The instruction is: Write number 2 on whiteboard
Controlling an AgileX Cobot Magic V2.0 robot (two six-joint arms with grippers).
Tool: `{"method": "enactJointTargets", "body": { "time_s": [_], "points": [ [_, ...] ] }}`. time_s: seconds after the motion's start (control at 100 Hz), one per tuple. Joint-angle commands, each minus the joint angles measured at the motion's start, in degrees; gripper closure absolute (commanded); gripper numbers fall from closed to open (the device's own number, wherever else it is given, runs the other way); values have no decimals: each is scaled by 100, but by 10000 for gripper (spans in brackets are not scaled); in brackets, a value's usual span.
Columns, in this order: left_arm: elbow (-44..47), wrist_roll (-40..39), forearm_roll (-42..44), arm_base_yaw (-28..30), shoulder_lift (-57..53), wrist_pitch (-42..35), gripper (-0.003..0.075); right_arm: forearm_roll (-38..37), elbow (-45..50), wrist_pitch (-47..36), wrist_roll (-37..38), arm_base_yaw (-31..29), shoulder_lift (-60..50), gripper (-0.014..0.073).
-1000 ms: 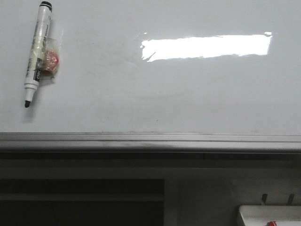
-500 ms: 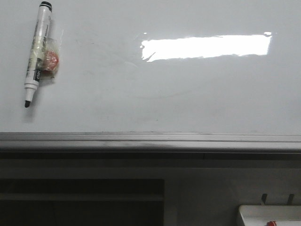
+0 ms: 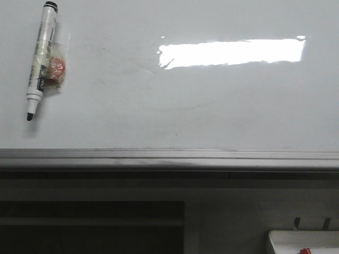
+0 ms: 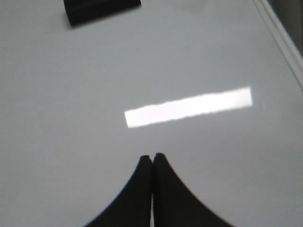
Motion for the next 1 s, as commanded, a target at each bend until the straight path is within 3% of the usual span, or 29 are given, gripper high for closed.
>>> {"method": "enactJointTargets", "body": {
  "time_s": [0.0,0.21,0.33,0.57,0.64,0.76,0.81,0.86,0.99],
  "points": [
    [-40,-71,-329,2,-152,-574,741,84,-542,540,225,-30,-125,664],
    [-762,-71,-135,2,188,1165,741,84,-1846,3411,145,-30,39,662],
    [-1184,-71,-135,2,499,1177,741,84,-2299,4350,-164,-30,275,662],
    [-1591,-71,-330,2,688,1436,728,228,-2415,4625,-164,-30,329,662],
    [-1591,-71,-405,2,692,1468,652,228,-2415,4625,-164,-30,329,662],
    [-1591,-71,-523,2,701,1634,399,240,-2415,4625,-164,-30,329,662],
    [-1579,-71,-523,2,725,1637,330,240,-2415,4625,-164,-8,329,662],
    [-1554,-71,-531,2,725,1536,306,240,-2415,4625,-164,5,329,662],
    [-1448,-43,-629,2,725,862,339,256,-2403,4567,-164,5,329,662]
  ]
}}
